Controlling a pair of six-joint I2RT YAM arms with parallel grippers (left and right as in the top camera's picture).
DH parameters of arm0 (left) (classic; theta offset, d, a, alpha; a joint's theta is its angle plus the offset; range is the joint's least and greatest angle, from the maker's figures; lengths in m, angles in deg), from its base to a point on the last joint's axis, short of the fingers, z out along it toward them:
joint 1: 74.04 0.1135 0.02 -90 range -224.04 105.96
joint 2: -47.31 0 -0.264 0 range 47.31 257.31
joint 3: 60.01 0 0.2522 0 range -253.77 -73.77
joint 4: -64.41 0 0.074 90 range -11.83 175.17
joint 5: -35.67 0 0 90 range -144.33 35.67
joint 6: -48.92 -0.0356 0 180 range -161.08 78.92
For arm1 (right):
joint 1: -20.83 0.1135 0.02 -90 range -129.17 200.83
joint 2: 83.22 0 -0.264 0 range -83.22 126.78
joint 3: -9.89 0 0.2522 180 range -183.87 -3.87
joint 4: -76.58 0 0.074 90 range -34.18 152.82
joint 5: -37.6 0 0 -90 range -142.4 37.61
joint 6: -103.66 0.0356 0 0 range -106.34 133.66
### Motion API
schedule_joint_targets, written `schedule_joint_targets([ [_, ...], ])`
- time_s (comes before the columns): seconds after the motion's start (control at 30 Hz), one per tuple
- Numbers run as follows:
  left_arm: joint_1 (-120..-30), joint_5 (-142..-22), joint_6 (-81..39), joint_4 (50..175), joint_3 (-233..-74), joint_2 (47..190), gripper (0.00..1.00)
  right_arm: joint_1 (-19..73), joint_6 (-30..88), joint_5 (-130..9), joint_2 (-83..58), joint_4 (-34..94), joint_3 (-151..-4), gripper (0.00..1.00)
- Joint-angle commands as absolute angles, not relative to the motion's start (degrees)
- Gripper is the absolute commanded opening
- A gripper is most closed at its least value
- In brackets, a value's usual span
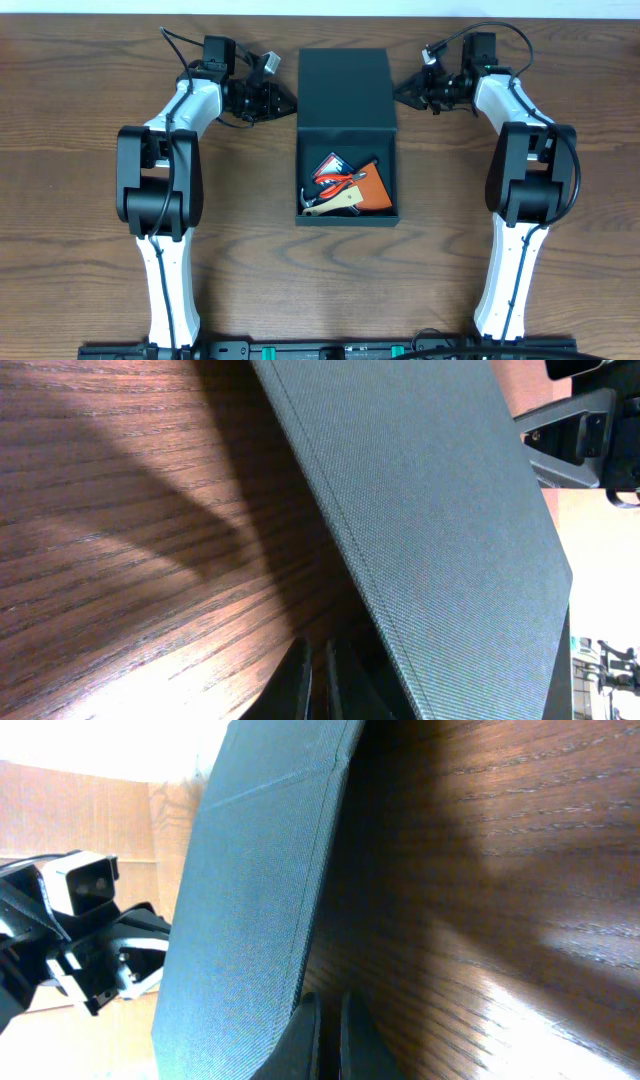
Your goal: Pack container
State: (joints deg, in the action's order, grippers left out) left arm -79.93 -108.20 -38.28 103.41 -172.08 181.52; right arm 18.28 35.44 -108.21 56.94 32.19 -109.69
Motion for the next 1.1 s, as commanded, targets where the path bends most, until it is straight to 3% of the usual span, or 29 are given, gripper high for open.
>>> schedule_joint_targets([
  [0.0,-80.0,-109.2,-38.4,103.3,-173.0,182.6,0.05,18.3,35.9,-111.4,57.7,32.2,-111.5,0.01],
  [1.07,-80.0,-109.4,-37.8,105.1,-177.1,180.3,0.05,21.1,35.9,-119.5,57.7,29.7,-121.2,0.01],
])
